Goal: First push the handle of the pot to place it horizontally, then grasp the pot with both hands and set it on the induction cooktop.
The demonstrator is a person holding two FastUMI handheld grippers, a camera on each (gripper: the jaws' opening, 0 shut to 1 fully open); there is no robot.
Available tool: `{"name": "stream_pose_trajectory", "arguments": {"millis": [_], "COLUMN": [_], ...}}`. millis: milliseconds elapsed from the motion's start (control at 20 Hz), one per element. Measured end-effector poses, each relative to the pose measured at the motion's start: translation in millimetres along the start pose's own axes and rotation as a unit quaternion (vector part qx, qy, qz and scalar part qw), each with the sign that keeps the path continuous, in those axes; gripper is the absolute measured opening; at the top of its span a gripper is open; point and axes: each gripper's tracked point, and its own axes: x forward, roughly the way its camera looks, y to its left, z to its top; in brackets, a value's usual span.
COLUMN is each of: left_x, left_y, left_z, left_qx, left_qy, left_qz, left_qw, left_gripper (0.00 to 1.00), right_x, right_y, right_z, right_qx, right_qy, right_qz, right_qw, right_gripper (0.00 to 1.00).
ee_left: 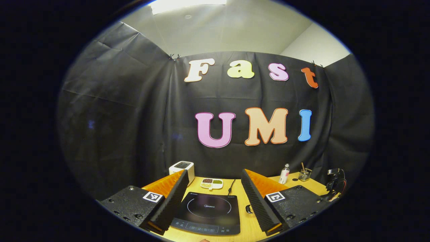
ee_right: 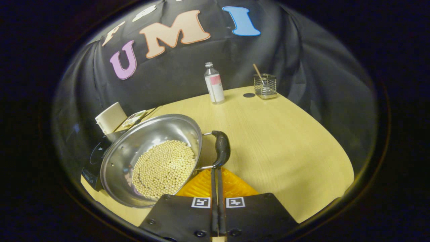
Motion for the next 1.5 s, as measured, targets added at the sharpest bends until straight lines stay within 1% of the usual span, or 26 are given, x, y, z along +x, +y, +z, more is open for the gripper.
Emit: {"name": "stream_pose_trajectory", "arguments": {"millis": [300,350,400,450,550,650,700,800,850,900,950,1000,1100,1200,1250,1400,1450,1500], "left_x": [-0.7,-0.3,1.7,2.7,6.8,13.4,16.2,21.9,24.2,28.6,32.5,36.2,42.9,48.3,50.7,61.4,63.9,67.1], "left_y": [0.7,-0.1,-1.5,-4.2,-10.2,-16.6,-20.5,-28.7,-31.2,-35.0,-39.5,-44.1,-55.5,-70.5,-76.7,-95.5,-98.8,-102.4], "left_z": [-8.0,-10.7,-12.6,-15.7,-23.8,-34.8,-42.2,-57.7,-67.6,-75.4,-84.6,-92.7,-111.1,-134.6,-147.3,-182.2,-196.4,-208.4], "left_qx": [-0.007,-0.010,-0.014,-0.017,-0.022,-0.024,-0.028,-0.035,-0.039,-0.044,-0.050,-0.056,-0.073,-0.095,-0.105,-0.124,-0.124,-0.125], "left_qy": [0.007,0.008,0.009,0.012,0.015,0.020,0.026,0.044,0.054,0.063,0.073,0.082,0.107,0.146,0.167,0.223,0.245,0.264], "left_qz": [-0.002,-0.004,-0.007,-0.013,-0.024,-0.035,-0.041,-0.057,-0.062,-0.068,-0.074,-0.080,-0.100,-0.123,-0.135,-0.161,-0.165,-0.168], "left_qw": [1.000,1.000,1.000,1.000,0.999,0.999,0.998,0.997,0.996,0.995,0.993,0.992,0.986,0.977,0.971,0.953,0.947,0.942], "left_gripper": [0.94,0.94,0.93,0.95,0.94,0.94,0.94,0.94,0.94,0.94,0.94,0.94,0.95,0.95,0.95,0.95,0.95,0.95], "right_x": [-4.3,-8.0,-4.6,-8.1,-14.0,-20.1,-23.4,-28.0,-31.9,-34.6,-37.4,-39.6,-44.2,-48.1,-48.1,-44.6,-44.0,-45.8], "right_y": [-3.8,-7.4,-10.5,-13.3,-23.0,-32.5,-39.1,-51.8,-56.7,-62.4,-66.0,-67.3,-63.4,-53.3,-50.1,-42.9,-35.1,-23.9], "right_z": [1.1,3.4,4.7,5.3,11.2,21.8,26.0,35.0,36.4,38.2,40.1,43.6,50.9,58.7,63.7,78.2,81.9,81.9], "right_qx": [0.000,0.000,-0.001,-0.002,0.000,0.009,0.012,0.020,0.020,0.019,0.019,0.022,0.038,0.058,0.063,0.051,0.053,0.059], "right_qy": [0.006,0.005,0.005,0.007,0.001,-0.011,-0.018,-0.027,-0.026,-0.026,-0.026,-0.028,-0.028,-0.023,-0.024,-0.026,-0.020,-0.005], "right_qz": [0.008,0.004,0.001,-0.002,-0.007,-0.011,-0.014,-0.019,-0.019,-0.020,-0.018,-0.012,0.010,0.042,0.052,0.064,0.082,0.109], "right_qw": [1.000,1.000,1.000,1.000,1.000,1.000,1.000,0.999,0.999,0.999,0.999,0.999,0.999,0.997,0.996,0.996,0.995,0.992], "right_gripper": [0.04,0.00,0.04,0.05,0.17,0.33,0.46,0.61,0.65,0.77,0.78,0.82,0.93,0.93,0.93,0.92,0.92,0.93]}}
